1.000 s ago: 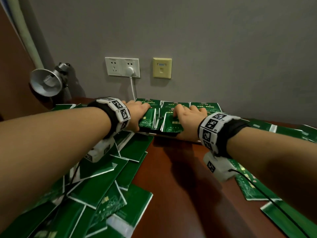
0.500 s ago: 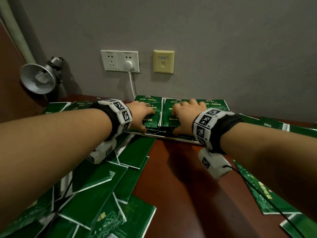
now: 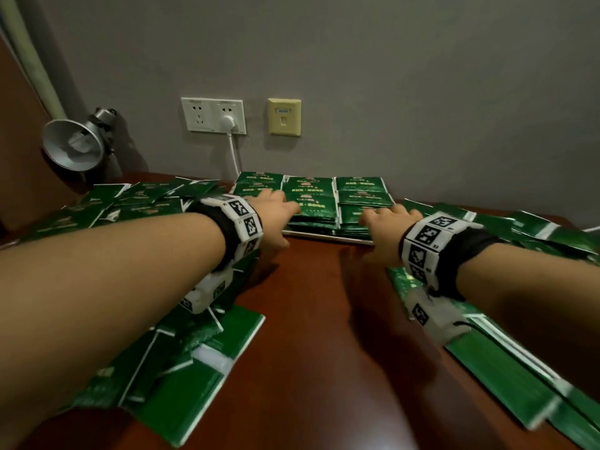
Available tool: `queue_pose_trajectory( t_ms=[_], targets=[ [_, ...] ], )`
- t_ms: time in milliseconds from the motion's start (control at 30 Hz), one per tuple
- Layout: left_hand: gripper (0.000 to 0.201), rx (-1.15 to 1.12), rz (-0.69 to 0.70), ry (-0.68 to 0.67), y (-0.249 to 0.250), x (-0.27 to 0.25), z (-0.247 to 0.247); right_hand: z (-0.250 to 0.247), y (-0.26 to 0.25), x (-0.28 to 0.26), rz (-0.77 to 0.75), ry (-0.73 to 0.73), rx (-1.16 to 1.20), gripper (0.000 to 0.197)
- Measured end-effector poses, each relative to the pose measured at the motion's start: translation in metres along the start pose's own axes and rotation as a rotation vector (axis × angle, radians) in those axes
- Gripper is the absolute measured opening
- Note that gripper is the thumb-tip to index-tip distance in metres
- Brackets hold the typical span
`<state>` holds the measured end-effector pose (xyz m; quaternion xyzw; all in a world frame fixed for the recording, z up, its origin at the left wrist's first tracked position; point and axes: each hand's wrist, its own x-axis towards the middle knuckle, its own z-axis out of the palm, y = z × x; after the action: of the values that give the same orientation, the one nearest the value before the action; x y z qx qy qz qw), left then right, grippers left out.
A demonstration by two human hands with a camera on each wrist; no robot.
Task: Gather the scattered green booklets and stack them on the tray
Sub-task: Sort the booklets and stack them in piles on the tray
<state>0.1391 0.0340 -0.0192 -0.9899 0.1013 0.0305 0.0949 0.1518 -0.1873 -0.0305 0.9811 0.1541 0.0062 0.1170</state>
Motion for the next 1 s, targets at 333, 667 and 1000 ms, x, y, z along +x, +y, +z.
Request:
queue_pose_trajectory(
  t_ms=[333, 667, 1000],
  targets=[
    [0.085, -0.144, 0.224, -0.168, 0.180, -0.043, 0.026, 0.043, 0.079, -0.141, 0.179, -0.340, 0.020, 0.095],
    [0.074, -0.153, 0.094, -0.240, 0.209, -0.053, 0.028, 0.051, 0.080, -0.164, 0.114, -0.341, 0.036, 0.064],
    [0.072, -0.209, 0.114, -0.184, 0.209, -0.057, 0.025, 0.049, 0.058, -0.161, 0.162, -0.401, 0.046, 0.083]
  ],
)
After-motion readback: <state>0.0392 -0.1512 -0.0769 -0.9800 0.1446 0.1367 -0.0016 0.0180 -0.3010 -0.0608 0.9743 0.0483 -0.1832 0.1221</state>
